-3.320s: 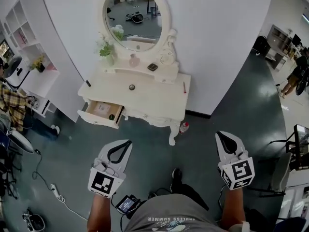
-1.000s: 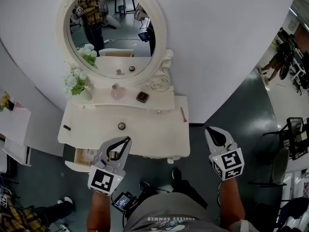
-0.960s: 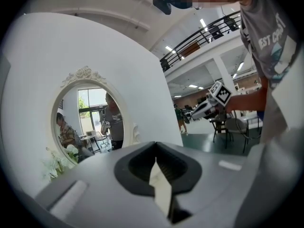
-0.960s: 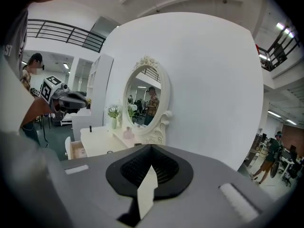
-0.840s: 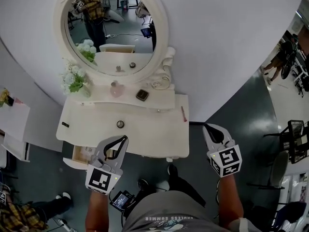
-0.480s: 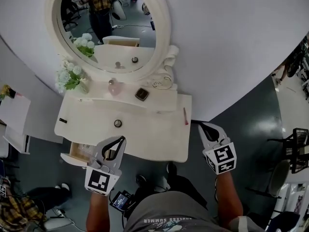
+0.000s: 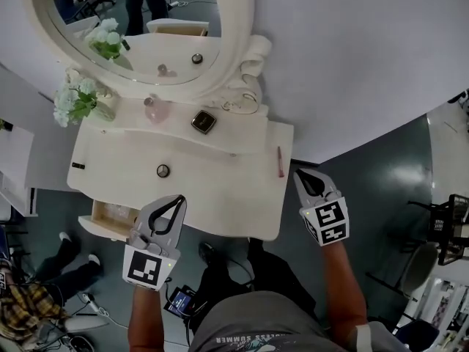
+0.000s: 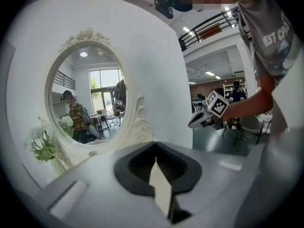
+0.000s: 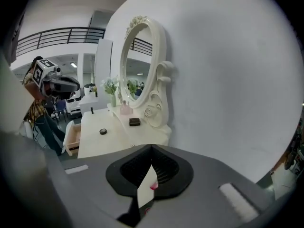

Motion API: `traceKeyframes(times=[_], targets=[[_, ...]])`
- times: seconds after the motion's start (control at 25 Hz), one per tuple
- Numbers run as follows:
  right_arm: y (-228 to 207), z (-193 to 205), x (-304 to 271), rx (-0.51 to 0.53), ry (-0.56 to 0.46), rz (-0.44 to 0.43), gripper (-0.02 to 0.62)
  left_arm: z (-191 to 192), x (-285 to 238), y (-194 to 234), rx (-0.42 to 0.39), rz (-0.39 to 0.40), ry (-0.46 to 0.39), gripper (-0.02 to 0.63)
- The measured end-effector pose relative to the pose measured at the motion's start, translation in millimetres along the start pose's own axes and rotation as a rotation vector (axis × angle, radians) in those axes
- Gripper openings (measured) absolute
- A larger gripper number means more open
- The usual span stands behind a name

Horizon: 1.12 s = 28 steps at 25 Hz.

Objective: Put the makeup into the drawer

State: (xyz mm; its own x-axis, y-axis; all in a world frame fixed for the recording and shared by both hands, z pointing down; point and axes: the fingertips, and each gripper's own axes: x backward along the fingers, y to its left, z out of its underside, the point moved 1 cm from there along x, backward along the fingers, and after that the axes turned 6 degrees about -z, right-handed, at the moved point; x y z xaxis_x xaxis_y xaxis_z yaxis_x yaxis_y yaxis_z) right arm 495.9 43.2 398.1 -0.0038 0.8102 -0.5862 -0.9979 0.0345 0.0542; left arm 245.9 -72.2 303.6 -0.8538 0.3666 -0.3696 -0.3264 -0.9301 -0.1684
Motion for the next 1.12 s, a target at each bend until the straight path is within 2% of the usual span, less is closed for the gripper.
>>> traceKeyframes(times=[0.36,0.76,1.12], targets=[[-20,65,-70,-0.046,0.087,-0.032,0.012,44,-34,-5,0.024,-0.005,0.086,0.002],[-33,122,-127,-0.082,0.180,-0.039,0.038,88,-64,-10,0.059,0.007,0.141,0.002],[-36,159,-161,-0.122,0.261,-0.049,0.085,112,-79,-9,0.071,0.009,0.160,0.002]])
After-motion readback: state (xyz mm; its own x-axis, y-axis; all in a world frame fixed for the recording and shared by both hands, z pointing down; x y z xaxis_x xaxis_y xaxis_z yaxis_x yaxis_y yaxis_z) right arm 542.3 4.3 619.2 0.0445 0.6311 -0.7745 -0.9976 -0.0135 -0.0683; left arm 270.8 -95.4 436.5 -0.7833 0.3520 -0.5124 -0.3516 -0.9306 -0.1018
